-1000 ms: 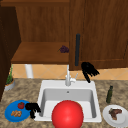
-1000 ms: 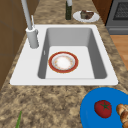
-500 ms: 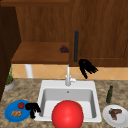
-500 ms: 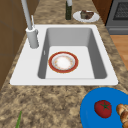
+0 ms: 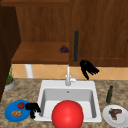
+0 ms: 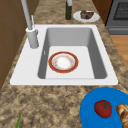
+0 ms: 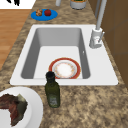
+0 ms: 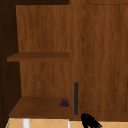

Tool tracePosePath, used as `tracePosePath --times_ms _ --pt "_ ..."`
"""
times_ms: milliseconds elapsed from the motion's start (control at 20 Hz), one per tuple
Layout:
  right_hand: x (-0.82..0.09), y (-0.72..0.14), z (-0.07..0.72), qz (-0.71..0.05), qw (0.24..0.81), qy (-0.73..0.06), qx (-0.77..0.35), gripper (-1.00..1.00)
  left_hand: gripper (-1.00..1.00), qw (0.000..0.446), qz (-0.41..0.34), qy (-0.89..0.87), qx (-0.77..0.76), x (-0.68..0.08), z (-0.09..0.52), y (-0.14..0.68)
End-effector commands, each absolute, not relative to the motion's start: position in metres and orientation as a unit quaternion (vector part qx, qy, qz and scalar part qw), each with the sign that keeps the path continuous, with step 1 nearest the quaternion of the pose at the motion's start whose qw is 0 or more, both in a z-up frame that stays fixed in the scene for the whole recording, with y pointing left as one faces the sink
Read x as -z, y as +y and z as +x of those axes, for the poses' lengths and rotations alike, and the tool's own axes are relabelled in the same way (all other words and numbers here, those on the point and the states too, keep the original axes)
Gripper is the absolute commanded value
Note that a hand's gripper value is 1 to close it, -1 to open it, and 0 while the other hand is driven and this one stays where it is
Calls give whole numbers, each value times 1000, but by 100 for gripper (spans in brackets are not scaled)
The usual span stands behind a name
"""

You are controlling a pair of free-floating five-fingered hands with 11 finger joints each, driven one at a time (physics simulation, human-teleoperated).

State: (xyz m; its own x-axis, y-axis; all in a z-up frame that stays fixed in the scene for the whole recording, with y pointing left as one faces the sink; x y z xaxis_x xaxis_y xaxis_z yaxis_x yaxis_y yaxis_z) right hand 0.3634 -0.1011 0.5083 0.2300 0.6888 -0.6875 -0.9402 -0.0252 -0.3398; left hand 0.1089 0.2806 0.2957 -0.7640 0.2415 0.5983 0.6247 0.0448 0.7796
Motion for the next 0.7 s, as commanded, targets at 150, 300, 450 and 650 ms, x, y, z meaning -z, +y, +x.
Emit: tracePosePath --times_ms 150,300,450,650 --pt "-496 -112 364 -401 678 112 -606 -100 0 155 -307 -706 619 -296 109 281" --pt "-489 -119 350 -394 695 80 -596 -100 0 155 -307 -706 619 -296 109 281" --pt "-481 -122 341 -402 703 47 -584 -100 0 155 -307 -706 619 -296 109 281" --pt "-470 -123 325 -399 699 25 -593 -100 0 155 -307 -706 619 -296 109 281"
